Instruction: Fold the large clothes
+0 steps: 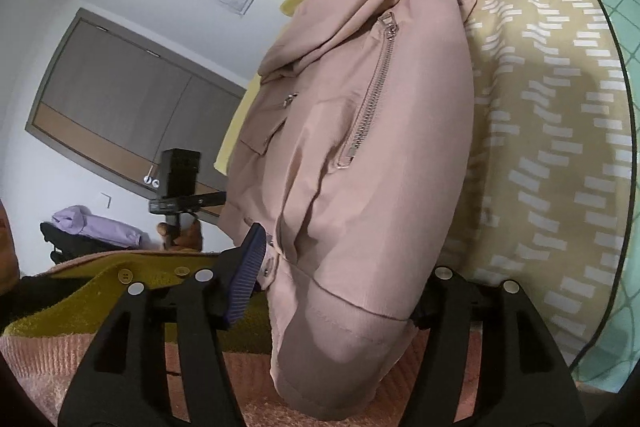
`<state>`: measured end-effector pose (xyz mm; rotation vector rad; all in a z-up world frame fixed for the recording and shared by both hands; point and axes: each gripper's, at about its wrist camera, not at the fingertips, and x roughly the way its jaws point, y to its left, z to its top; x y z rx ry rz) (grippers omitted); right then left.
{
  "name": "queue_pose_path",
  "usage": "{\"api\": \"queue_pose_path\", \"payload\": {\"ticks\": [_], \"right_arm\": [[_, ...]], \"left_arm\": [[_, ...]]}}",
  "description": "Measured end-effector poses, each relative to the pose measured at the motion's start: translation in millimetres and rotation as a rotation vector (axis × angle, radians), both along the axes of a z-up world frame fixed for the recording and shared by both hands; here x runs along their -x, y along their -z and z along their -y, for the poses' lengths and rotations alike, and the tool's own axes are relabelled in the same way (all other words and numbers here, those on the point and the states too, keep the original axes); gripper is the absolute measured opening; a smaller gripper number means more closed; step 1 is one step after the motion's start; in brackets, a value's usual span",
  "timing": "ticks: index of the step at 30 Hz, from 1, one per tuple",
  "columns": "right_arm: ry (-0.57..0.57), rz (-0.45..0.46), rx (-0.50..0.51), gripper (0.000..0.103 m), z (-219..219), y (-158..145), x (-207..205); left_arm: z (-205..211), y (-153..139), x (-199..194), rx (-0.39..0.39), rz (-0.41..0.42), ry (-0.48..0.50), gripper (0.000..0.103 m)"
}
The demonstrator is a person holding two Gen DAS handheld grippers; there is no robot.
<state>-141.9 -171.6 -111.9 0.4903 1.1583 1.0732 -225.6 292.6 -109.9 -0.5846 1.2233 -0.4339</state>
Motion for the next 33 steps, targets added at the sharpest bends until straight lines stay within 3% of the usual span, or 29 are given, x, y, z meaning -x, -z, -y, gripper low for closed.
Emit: {"api": "queue_pose_path", "payload": {"ticks": [1,2,3,4,5,11,14,20,26,33], "right_arm": [[-0.001,-0.001,-0.006,0.041,0,0,0],[-0.003,0.003,-0.013,0.034,0,-1,1],[-0.004,0.005,-0.030,0.020,0,-3,2],[-0.006,0.005,-0.044,0.013,1,-5,3],[-0.008,0.018,-0.060,0.012,1,-8,5],[0.013,0.092,-0.144,0.009,2,-38,7],[0.038,0.141,-0.178,0.009,5,-57,7],[0.120,0.161,-0.255,0.009,11,-78,-13],[0.168,0.187,-0.281,0.009,6,-108,-51],[0.215,0.175,-0.286,0.009,-8,-134,-115]], "left_arm": [[-2,0,0,0.025,0.006,-0.011,0.079],[-3,0,0,0.043,0.013,-0.013,0.061],[-3,-2,1,0.041,0.019,-0.009,0.048],[2,-4,0,0.025,0.025,-0.005,0.025],[5,-9,1,0.008,0.037,0.003,0.009],[11,-79,15,-0.047,0.263,-0.009,0.005],[7,-102,13,-0.074,0.323,-0.056,0.005],[-19,-125,-10,0.007,0.384,-0.137,0.005],[-18,-151,-55,-0.003,0.419,-0.146,0.006],[-45,-175,-115,-0.004,0.398,-0.172,0.007]]}}
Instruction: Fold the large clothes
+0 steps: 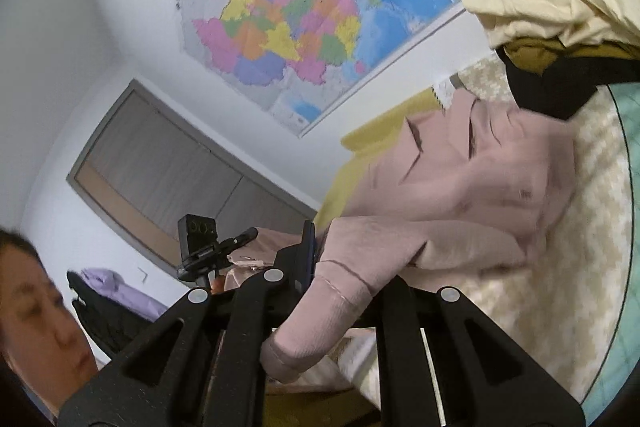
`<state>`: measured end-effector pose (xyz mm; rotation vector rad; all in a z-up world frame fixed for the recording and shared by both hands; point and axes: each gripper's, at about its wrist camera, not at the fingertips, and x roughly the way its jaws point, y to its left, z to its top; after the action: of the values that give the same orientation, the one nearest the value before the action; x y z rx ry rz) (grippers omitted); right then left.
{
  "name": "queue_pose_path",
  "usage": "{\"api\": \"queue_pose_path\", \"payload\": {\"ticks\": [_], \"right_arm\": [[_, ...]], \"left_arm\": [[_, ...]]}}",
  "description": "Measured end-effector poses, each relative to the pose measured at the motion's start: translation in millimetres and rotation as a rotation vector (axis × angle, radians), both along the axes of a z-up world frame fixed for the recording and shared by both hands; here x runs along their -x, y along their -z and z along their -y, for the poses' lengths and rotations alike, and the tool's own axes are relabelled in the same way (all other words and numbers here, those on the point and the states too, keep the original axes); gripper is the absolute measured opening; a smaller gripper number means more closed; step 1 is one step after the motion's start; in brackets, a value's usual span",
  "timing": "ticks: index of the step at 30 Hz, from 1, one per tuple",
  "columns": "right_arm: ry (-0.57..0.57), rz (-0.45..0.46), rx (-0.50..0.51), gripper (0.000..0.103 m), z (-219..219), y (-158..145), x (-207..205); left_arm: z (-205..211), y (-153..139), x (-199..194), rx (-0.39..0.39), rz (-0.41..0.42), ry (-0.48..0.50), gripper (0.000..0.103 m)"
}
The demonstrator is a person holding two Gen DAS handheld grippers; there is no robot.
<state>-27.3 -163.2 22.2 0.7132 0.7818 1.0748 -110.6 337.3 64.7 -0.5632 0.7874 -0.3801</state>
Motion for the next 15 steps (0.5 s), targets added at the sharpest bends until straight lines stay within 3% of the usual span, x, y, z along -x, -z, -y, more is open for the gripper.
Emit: {"api": "queue_pose_path", "payload": {"ticks": [7,11,15], "right_arm": [[0.067,-0.072,-0.018,0.010,-9,-3,-77],[0.125,-0.155,0.014,0.010,-18,11,-132],[0.175,-0.227,0.056,0.010,-24,34,-178]], "left_arm": [[-24,-7,-82,-0.002,-0.076,-0.041,0.008],[-30,3,-135,-0.009,-0.131,-0.069,0.010],[-31,23,-179,-0.065,-0.186,-0.096,0.010]]}}
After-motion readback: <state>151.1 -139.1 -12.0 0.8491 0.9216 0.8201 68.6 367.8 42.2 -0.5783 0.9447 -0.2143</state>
